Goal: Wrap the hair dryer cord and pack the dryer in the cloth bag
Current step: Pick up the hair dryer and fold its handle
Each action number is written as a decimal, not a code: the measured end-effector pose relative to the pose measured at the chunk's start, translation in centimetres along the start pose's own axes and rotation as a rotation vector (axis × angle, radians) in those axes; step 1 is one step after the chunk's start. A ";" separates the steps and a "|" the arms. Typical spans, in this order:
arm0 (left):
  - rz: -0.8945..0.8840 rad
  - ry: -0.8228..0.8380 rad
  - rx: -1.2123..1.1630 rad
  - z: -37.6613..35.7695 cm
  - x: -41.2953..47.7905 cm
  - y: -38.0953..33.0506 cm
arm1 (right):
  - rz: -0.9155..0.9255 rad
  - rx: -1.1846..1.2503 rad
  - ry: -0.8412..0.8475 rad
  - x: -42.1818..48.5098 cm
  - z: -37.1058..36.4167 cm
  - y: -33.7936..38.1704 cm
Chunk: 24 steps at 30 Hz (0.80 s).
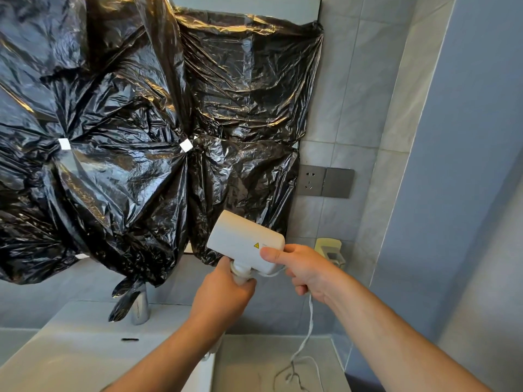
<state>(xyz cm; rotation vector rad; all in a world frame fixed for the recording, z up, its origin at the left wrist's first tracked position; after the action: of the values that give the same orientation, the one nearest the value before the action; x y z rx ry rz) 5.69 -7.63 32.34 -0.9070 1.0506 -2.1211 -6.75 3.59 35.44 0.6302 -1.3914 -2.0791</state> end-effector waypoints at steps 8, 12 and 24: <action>0.089 0.265 -0.425 -1.3 -0.4 -0.1 | -0.031 0.126 -0.036 0.4 0.3 -0.8; 0.118 0.363 -0.509 -1.9 -0.4 0.7 | -0.092 0.164 -0.022 0.5 0.0 -1.6; -0.298 0.270 0.279 3.6 4.5 -4.6 | 0.025 -0.157 -0.004 1.6 0.3 0.1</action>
<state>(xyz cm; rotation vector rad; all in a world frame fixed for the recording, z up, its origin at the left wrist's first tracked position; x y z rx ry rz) 4.89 -10.14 39.17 -0.6879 0.7483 -2.6168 -8.10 2.63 35.54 0.5413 -1.2168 -2.1451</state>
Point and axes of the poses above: each hand's wrist, its own x-axis towards the middle knuckle, its own z-axis out of the back of the hand, y = z × x, the point moved 9 cm from there along x, towards the middle knuckle, and after that the axes turned 4 degrees about -y, right-handed, at the moved point
